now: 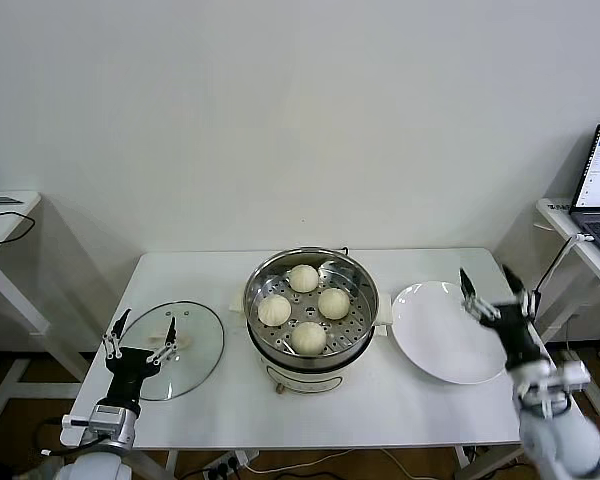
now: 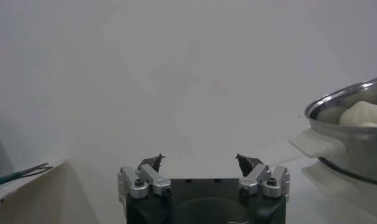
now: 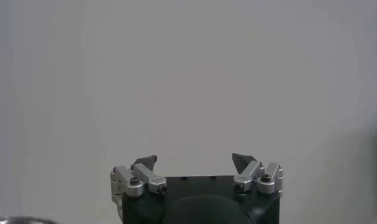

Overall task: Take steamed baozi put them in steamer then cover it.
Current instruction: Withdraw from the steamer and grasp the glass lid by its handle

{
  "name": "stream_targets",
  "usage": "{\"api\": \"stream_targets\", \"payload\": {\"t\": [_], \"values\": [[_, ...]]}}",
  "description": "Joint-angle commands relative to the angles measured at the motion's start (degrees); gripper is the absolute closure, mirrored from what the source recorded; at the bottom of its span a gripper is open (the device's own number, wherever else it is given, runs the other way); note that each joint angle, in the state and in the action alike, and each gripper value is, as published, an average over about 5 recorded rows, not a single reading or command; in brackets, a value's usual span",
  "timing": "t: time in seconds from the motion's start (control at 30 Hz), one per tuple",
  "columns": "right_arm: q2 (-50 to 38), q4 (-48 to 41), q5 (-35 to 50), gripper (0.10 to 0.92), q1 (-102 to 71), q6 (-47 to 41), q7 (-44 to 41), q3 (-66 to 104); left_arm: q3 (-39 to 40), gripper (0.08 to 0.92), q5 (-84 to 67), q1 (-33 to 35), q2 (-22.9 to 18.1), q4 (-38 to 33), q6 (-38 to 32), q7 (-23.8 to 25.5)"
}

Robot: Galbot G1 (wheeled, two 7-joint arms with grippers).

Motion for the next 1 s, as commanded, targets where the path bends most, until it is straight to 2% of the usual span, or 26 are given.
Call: {"api": "stream_targets", "payload": {"t": [0.03, 0.23, 0.43, 0.7, 1.0], "values": [[14.4, 3.2, -5.0, 0.203, -11.1, 8.0, 4.8, 0.8, 0.6, 0.177, 20.1, 0.6, 0.7, 5.9, -8.7, -3.0], [14.4, 2.1, -6.2, 0.203, -9.5, 7.7, 5.1, -1.4, 1.0, 0.177, 47.9, 0.7, 2.2, 13.2, -17.0, -9.8], [14.3, 0.9, -6.8, 0.203, -8.3, 7.5, 5.2, -2.5, -0.8, 0.177, 67.2, -1.8, 3.3, 20.7, -19.5, -16.5], [14.3, -0.2, -7.2, 0.203, -7.5, 7.6, 5.1, -3.0, -1.7, 0.177, 74.4, -6.2, 4.5, 27.2, -17.9, -18.2], [14.6, -1.3, -7.5, 0.203, -6.8, 7.8, 5.1, -3.1, -1.0, 0.177, 75.3, -10.7, 4.6, 30.2, -15.7, -18.0]]}}
